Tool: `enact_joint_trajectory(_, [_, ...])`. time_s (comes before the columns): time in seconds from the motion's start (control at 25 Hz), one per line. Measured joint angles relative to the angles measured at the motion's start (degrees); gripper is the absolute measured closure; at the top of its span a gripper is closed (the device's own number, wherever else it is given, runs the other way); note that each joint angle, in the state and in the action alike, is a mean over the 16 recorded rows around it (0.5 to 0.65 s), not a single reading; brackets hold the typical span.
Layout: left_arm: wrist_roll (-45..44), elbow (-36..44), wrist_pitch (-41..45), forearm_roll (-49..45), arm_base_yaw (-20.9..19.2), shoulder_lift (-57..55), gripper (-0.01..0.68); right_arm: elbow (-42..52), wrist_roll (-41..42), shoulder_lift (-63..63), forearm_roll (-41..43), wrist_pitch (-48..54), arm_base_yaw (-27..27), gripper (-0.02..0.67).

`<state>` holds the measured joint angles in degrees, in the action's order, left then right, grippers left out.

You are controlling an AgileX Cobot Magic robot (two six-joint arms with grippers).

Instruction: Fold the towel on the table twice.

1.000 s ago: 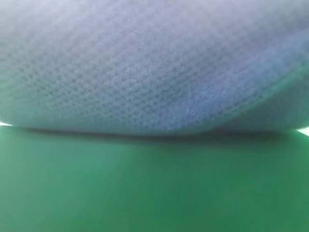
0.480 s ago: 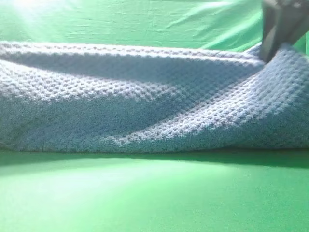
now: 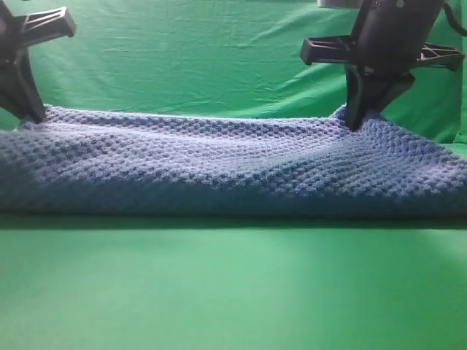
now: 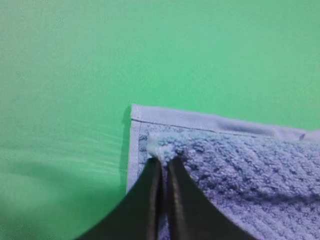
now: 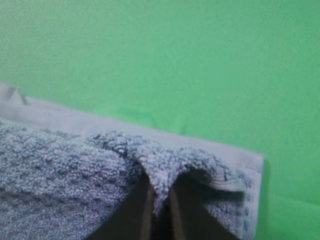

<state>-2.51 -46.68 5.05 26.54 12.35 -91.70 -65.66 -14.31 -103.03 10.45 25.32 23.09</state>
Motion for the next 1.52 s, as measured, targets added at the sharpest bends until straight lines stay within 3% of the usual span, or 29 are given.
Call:
enact_joint_trajectory(0.24, [-0.17, -2.63, -0.51, -0.90, 0.00, -4.14, 0.625, -2.73, 0.05, -3.70, 0.37, -1.91, -1.25, 0.580])
enact_joint_trajectory(0.64, [-1.31, -4.53, 2.50, -1.78, 0.00, -1.64, 0.272, -3.60, 0.11, -0.46, 0.61, 1.83, -1.92, 0.215])
enact_joint_trajectory(0.8, [-2.38, -6.85, 7.87, -1.92, 0.00, 2.80, 0.218, -3.60, 0.11, 5.07, 0.64, 6.57, -2.03, 0.161])
enact_joint_trajectory(0.92, [-3.59, -9.12, 13.34, -2.09, 0.00, 7.04, 0.265, -3.60, 0.11, 10.51, 0.63, 10.68, -2.05, 0.213])
enact_joint_trajectory(1.28, [-7.36, -14.86, 29.75, -2.74, 0.00, 22.08, 0.592, -3.60, 1.45, 27.88, 0.34, 21.36, -2.05, 0.546])
enact_joint_trajectory(1.52, [-10.44, -14.98, 35.82, -3.00, 0.00, 33.58, 0.671, -3.11, 5.62, 37.82, -2.05, 25.32, -2.05, 0.643])
